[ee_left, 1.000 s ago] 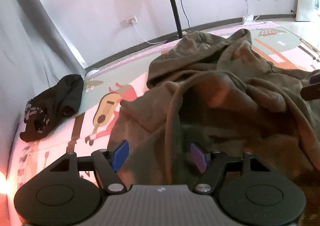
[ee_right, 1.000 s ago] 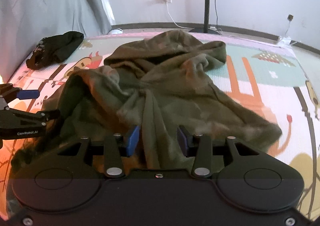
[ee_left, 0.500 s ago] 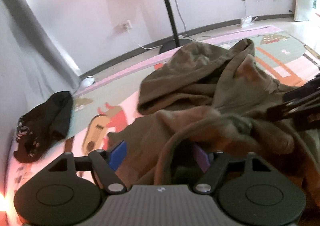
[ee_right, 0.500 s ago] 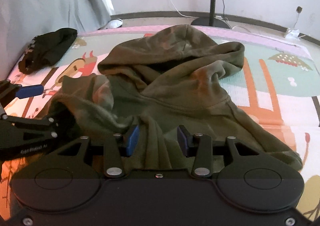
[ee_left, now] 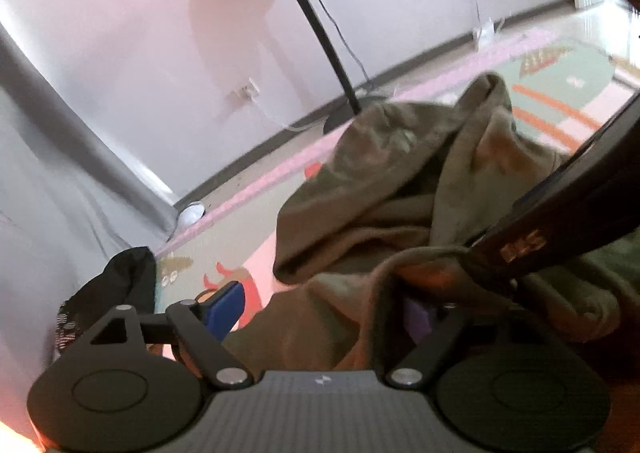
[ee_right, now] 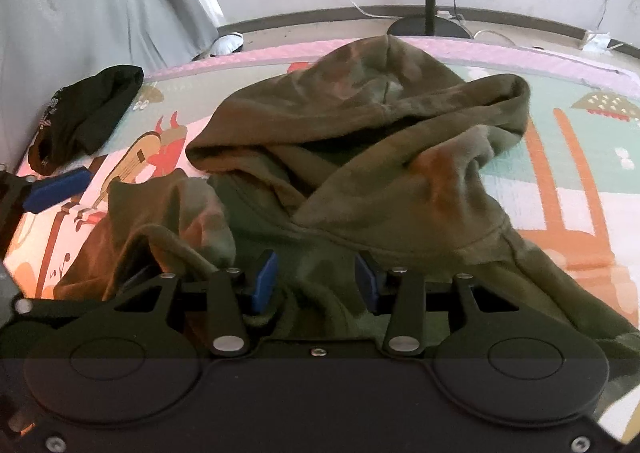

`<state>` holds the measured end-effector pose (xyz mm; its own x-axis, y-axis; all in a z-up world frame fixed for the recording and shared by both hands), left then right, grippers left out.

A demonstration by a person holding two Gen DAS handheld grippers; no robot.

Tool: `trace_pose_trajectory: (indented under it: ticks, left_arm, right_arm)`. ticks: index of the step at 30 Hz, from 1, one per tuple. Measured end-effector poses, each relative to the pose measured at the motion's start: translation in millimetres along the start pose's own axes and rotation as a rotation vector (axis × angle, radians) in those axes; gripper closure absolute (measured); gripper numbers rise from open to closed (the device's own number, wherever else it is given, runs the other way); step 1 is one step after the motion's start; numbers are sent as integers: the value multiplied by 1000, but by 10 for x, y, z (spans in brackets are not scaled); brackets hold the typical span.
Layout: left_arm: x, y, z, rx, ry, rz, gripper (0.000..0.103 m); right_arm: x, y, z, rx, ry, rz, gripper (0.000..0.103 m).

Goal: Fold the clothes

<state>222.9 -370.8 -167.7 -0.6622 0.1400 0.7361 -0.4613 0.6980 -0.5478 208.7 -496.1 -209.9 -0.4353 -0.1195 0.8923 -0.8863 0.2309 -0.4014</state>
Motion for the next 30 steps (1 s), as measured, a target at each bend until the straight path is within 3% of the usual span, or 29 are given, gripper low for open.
trace_pose_trajectory:
  ticks: [2,5,8,9,10,11,15,17,24,30]
  left_arm:
    - [-15,-5,-32,13,28,5,16]
    - [-124,65,-28,30,79,-55,14]
    - [-168,234,26,48,193,-104,37]
    - [-202,307,55,53,222,-140,53]
    - [-236,384,88,57,251,-176,78]
    - [-267,467,130,55,267,-207,85]
    - [-221,627,194,20,258,-196,91]
    - [-176,650,174,36,276,-194,93]
    - [24,714,84,69,342,-197,94]
    - [369,918,111,-5,388,-183,95]
  right_arm:
    - [-63,-18,-23,-5,-7,-6,60]
    - [-152,-12,-91,6,-29,-27,60]
    - [-199,29,-192,59,-42,-48,60]
    - [-197,48,-223,80,-38,-52,61]
    - [-196,67,-254,102,-35,-55,62]
    - [-194,86,-284,123,-31,-58,64]
    - [-193,180,-382,217,10,-69,89]
    - [-190,220,-412,244,21,-68,94]
    - [-45,328,-471,283,6,-58,97]
    - [194,468,-564,330,-19,-59,98]
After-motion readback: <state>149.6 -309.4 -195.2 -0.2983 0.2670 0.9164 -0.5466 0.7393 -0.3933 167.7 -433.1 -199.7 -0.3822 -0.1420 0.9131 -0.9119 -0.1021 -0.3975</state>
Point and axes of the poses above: each gripper's, at about its wrist camera, not at the fingertips, and x roughly against the way its jaws point, z to its right, y to its underside, the point moved 7 cm from there along -x, roughly the way its jaws point, and after that the axes turned 2 degrees about -z, right-handed, at the moved point
